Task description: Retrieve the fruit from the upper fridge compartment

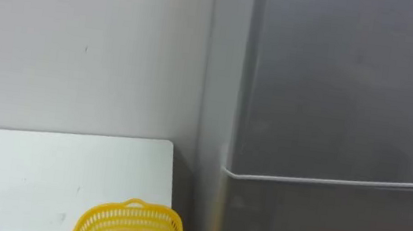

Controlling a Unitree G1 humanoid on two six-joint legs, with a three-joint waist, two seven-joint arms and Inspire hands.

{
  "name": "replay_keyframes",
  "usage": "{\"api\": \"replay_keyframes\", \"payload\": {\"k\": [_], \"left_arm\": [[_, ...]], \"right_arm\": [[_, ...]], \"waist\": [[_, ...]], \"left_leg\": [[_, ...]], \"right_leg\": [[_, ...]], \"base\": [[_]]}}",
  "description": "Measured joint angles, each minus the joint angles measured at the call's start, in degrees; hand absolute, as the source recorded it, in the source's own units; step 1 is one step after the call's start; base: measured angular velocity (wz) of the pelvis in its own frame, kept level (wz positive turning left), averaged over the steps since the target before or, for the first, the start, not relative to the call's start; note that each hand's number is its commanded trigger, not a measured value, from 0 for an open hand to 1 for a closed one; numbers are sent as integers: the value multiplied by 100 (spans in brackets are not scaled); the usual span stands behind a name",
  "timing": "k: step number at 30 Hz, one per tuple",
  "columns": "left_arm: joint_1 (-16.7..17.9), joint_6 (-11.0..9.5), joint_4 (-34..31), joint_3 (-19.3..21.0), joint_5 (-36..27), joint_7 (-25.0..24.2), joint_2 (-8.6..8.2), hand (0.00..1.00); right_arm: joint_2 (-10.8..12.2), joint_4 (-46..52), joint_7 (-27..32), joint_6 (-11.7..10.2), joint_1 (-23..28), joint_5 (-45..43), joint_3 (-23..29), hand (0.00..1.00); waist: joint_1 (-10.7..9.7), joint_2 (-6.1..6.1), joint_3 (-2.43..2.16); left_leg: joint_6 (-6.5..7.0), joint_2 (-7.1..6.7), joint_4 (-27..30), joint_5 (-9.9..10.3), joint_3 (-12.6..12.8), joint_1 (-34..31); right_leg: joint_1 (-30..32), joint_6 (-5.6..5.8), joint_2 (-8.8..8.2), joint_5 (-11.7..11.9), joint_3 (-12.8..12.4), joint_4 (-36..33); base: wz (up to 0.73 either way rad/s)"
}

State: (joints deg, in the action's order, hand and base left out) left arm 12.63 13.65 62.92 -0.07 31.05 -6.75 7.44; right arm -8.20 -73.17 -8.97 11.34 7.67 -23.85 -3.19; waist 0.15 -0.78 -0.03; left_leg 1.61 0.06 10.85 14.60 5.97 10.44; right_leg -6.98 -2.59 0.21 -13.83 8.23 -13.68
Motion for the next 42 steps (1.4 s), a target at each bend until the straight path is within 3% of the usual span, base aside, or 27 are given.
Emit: {"api": "replay_keyframes", "payload": {"k": [26, 35, 40, 42], "left_arm": [[-56, 7, 15, 108, -49, 119, -15, 0], [65, 9, 15, 241, -1144, 636, -62, 0], [93, -3, 20, 627, -1661, 816, -70, 0], [152, -7, 23, 852, -2191, 951, -65, 0]], "right_arm": [[19, -38, 23, 20, 46, 110, -3, 0], [95, -74, 219, 125, 89, 372, -7, 0], [95, -90, 251, 122, 78, 406, 48, 0], [91, -87, 258, 123, 58, 404, 124, 0]], "waist": [[-5, -75, -7], [-8, -7, -33], [1, 6, -34], [13, 17, -40]], "left_leg": [[0, 0, 2, 0, 4, -16], [0, 6, -28, 2, -2, -10], [0, 7, -9, 2, -21, -81], [0, 4, 0, 2, -30, -84]], "right_leg": [[6, 2, 6, -2, -20, 21], [11, 0, 17, -1, -13, 14], [56, -3, 10, 3, 16, 15], [57, -4, 9, 5, 14, 22]], "base": [[0], [0], [1], [0]]}}
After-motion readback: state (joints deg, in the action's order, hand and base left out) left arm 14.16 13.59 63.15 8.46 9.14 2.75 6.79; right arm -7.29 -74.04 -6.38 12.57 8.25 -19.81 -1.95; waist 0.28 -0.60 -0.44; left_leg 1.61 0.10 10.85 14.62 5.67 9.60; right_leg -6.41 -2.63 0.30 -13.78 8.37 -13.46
